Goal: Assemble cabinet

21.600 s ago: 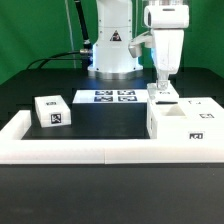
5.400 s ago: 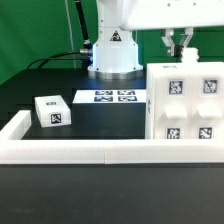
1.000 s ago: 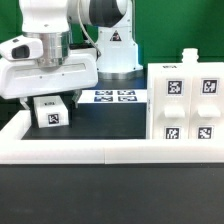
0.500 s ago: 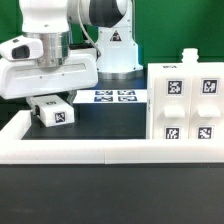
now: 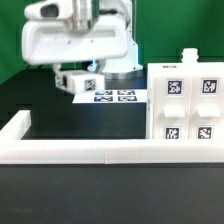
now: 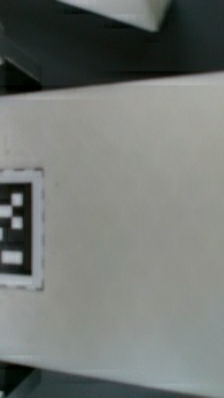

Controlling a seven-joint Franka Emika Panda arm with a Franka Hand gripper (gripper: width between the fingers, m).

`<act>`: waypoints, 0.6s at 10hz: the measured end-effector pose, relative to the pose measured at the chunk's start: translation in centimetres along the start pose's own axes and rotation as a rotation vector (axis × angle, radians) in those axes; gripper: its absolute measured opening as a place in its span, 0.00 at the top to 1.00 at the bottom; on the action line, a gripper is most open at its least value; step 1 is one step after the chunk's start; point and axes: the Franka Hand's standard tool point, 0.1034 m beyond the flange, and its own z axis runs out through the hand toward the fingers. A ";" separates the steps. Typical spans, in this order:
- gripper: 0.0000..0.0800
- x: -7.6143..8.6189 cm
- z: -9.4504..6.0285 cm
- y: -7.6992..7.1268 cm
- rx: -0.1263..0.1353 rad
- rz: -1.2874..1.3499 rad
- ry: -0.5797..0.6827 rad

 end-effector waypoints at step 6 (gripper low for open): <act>0.30 10.0 -7.4 -6.8 0.029 0.169 0.009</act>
Offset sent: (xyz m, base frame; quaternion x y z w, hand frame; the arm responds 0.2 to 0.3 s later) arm 0.0357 0.0560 0.0589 -0.0071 -0.0096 0.0468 0.9988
